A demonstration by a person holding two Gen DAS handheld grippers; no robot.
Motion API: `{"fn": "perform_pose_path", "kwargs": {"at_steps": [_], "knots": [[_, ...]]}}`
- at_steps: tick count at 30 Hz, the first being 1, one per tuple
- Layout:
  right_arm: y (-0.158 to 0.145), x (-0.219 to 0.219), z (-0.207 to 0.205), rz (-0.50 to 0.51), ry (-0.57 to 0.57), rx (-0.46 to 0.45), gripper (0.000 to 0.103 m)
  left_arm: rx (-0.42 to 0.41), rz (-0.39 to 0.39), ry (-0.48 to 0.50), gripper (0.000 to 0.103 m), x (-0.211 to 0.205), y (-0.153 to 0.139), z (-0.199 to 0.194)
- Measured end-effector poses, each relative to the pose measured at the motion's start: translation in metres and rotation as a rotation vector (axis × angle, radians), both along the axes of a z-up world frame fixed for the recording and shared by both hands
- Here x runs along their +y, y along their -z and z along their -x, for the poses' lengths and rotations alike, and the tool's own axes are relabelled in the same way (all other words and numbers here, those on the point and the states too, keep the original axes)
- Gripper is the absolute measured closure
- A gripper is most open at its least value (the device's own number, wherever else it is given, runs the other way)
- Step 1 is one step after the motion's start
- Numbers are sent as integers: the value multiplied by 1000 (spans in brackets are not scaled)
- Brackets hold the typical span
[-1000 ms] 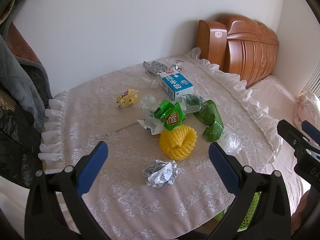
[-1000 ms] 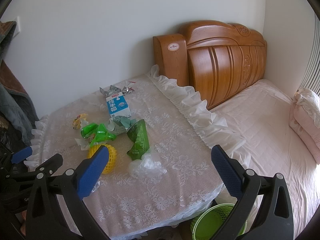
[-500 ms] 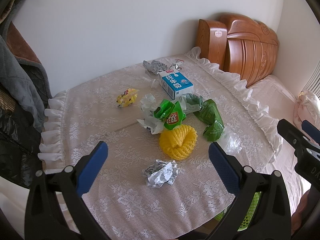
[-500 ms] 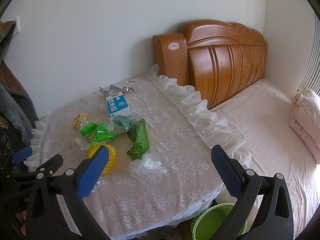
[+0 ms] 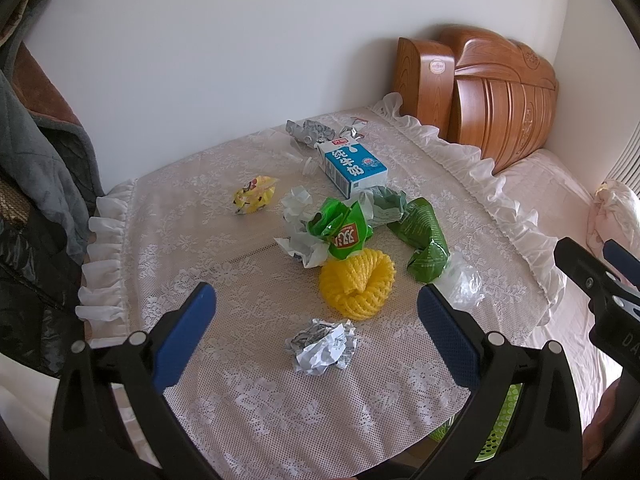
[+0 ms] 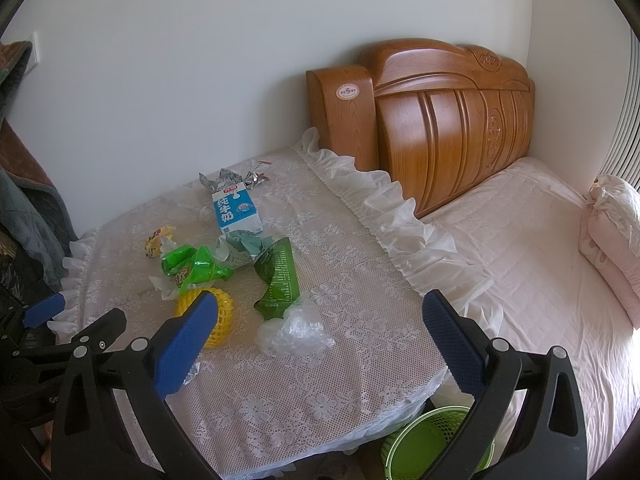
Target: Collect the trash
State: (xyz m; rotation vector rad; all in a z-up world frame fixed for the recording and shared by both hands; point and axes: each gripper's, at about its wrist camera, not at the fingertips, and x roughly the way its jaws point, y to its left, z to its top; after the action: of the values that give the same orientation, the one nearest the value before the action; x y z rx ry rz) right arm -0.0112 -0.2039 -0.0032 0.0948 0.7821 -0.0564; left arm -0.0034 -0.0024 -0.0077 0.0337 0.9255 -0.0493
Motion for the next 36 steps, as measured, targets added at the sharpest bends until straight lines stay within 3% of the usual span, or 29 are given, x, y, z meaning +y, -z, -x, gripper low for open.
{"fn": "perform_pose_path", "kwargs": {"at_steps": [7, 15, 21, 28, 35, 36], "knots": [[-2, -2, 2, -3, 8, 4, 2, 9, -2, 11, 6, 4, 10, 1], [27, -15, 3, -20, 38, 56, 2, 63, 36, 57, 6, 36, 36, 8], [50, -28, 9, -32, 64, 112, 2, 138, -19, 143, 6, 52, 66, 18], [67, -32, 17, -40, 81, 157, 2, 157, -44, 244, 6, 34, 87, 18], [69, -27, 18, -32, 85, 157, 2, 204, -26, 265, 7, 6, 112, -12], [69, -27, 18, -29, 89, 158, 2, 217, -37, 260, 11, 1, 119, -16]]}}
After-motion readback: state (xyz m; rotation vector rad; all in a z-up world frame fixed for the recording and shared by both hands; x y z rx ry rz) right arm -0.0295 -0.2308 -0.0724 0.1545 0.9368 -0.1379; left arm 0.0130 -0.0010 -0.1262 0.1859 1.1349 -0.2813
